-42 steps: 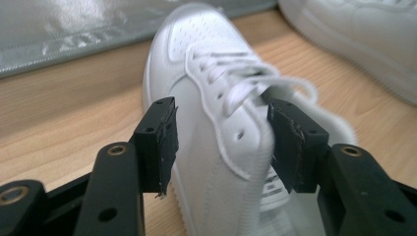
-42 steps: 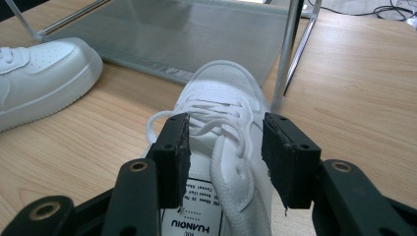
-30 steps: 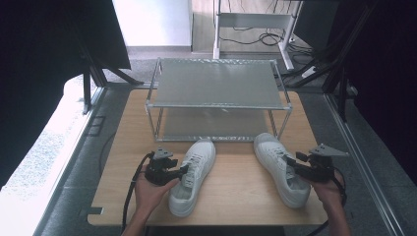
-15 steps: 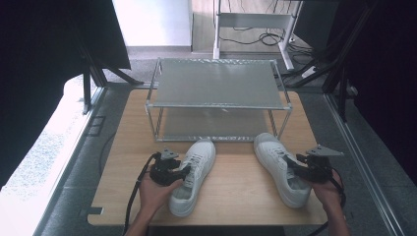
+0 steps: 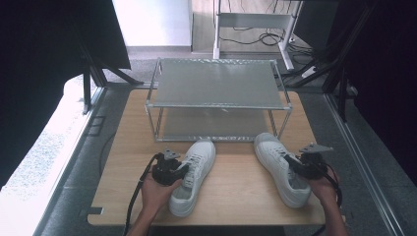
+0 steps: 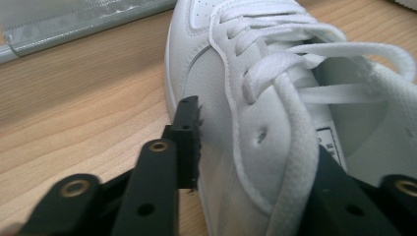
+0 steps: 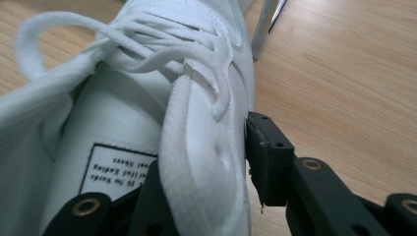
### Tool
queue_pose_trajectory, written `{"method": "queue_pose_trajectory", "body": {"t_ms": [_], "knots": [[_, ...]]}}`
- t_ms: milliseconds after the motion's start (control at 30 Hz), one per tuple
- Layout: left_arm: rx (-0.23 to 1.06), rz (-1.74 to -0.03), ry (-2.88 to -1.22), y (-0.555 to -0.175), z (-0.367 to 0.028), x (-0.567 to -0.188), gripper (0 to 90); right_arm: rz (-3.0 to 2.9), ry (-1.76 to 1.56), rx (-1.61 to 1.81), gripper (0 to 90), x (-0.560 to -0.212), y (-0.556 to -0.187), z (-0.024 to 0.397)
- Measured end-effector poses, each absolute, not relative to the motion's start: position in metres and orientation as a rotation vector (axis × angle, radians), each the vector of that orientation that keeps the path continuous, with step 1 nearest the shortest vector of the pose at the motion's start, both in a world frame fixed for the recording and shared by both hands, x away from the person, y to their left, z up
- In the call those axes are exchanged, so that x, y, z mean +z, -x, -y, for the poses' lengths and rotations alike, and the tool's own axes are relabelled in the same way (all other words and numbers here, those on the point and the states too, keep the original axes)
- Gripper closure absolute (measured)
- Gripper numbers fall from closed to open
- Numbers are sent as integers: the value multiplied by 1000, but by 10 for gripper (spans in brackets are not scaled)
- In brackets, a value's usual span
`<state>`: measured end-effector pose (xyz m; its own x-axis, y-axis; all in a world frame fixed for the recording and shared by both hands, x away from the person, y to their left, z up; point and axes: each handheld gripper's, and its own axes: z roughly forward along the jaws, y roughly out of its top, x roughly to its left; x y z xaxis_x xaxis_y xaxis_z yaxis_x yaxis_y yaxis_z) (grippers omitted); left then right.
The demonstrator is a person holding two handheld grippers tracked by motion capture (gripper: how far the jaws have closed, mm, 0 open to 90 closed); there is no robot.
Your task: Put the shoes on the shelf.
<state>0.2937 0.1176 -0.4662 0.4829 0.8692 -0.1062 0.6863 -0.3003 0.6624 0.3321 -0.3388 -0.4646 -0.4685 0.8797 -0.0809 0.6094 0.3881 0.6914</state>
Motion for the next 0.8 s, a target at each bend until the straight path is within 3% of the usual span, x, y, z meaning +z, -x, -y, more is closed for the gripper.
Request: {"method": "queue_pose_trajectory", "body": {"t_ms": [367,800], "knots": [[405,-1309,-2028,-292,-116,-467,808,-2212,-1368,780,841,-465,-338,339],[319,-1295,-1978,-294,-125,-465,820,-2164,-1446,894,861,-466,-338,346]]}}
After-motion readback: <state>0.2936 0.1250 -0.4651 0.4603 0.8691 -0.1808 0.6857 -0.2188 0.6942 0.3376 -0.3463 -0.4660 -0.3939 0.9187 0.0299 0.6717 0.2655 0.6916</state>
